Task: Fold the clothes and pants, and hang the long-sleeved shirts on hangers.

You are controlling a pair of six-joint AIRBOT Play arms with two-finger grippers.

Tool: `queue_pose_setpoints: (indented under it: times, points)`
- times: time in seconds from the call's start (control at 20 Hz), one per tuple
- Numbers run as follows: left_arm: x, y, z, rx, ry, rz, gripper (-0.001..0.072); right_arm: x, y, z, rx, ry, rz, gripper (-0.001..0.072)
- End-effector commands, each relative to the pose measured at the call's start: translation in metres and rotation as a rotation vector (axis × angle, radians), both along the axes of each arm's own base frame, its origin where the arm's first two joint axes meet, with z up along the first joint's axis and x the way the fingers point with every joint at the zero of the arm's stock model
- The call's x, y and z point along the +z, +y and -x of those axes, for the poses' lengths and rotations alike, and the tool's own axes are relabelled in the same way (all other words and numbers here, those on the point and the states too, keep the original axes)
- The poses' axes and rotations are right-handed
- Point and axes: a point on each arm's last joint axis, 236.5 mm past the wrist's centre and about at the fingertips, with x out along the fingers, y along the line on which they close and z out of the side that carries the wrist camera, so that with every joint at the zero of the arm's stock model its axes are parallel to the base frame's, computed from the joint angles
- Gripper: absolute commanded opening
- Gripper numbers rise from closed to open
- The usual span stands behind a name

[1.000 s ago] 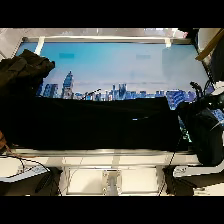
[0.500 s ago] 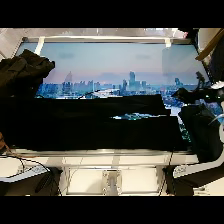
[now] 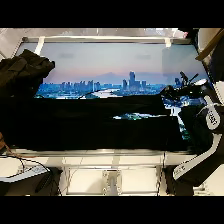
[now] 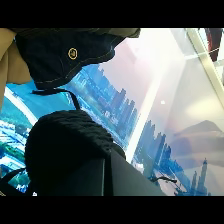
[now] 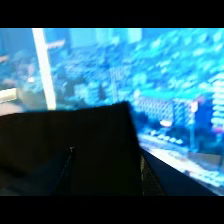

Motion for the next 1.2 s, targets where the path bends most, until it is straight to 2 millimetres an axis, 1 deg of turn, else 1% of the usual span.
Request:
queue_pose_setpoints:
  times: [0.0, 0.15, 0.3, 0.35, 0.4, 0.5, 0.65, 0.7, 0.75, 0.85, 0.95, 1.05, 1.15]
  points:
    - [0.0, 0.0, 0.0, 0.0, 0.0, -0.001, 0.0012, -0.009, -0.011, -0.005, -0.018, 0.016, 0.062, 0.045]
    - [0.0, 0.0, 0.0, 0.0, 0.001, 0.0, 0.0012, -0.009, -0.008, -0.003, -0.008, 0.021, 0.059, 0.0444]
    - [0.0, 0.0, 0.0, 0.0, 0.001, 0.0, 0.0011, -0.005, 0.005, 0.0, 0.043, 0.016, 0.03, 0.0209]
    - [0.0, 0.0, 0.0, 0.001, 0.0, 0.0, 0.0011, -0.003, 0.008, -0.001, 0.038, 0.01, 0.011, 0.0135]
    - [0.0, 0.0, 0.0, 0.001, 0.0, -0.001, 0.0012, -0.001, 0.009, -0.003, 0.034, 0.005, 0.003, 0.0113]
    - [-0.001, -0.002, -0.002, -0.006, 0.001, -0.001, 0.0011, 0.004, 0.01, -0.004, 0.045, 0.0, 0.0, 0.0113]
    - [0.0, -0.006, -0.01, -0.013, -0.003, -0.016, 0.0011, 0.013, 0.008, -0.003, 0.076, 0.0, 0.006, 0.0119]
    - [0.0, -0.007, -0.015, -0.014, -0.005, -0.025, 0.0011, 0.017, 0.006, -0.007, 0.074, -0.012, 0.013, 0.0021]
    - [0.0, -0.011, -0.021, -0.021, -0.008, -0.033, 0.0011, 0.022, 0.001, -0.013, 0.063, -0.032, 0.022, 0.0007]
    - [0.001, -0.023, -0.033, -0.059, -0.014, -0.06, 0.0011, 0.036, -0.008, -0.029, 0.036, -0.085, 0.05, 0.0006]
    - [0.001, -0.033, -0.046, -0.081, -0.023, -0.089, 0.001, 0.046, -0.022, -0.041, 0.013, -0.114, 0.108, 0.0006]
    - [0.003, -0.038, -0.058, -0.079, -0.033, -0.113, 0.0011, 0.052, -0.046, -0.052, -0.044, -0.122, 0.197, 0.0005]
    - [0.004, -0.048, -0.069, -0.102, -0.043, -0.141, 0.001, 0.058, -0.07, -0.062, -0.113, -0.135, 0.281, 0.0005]
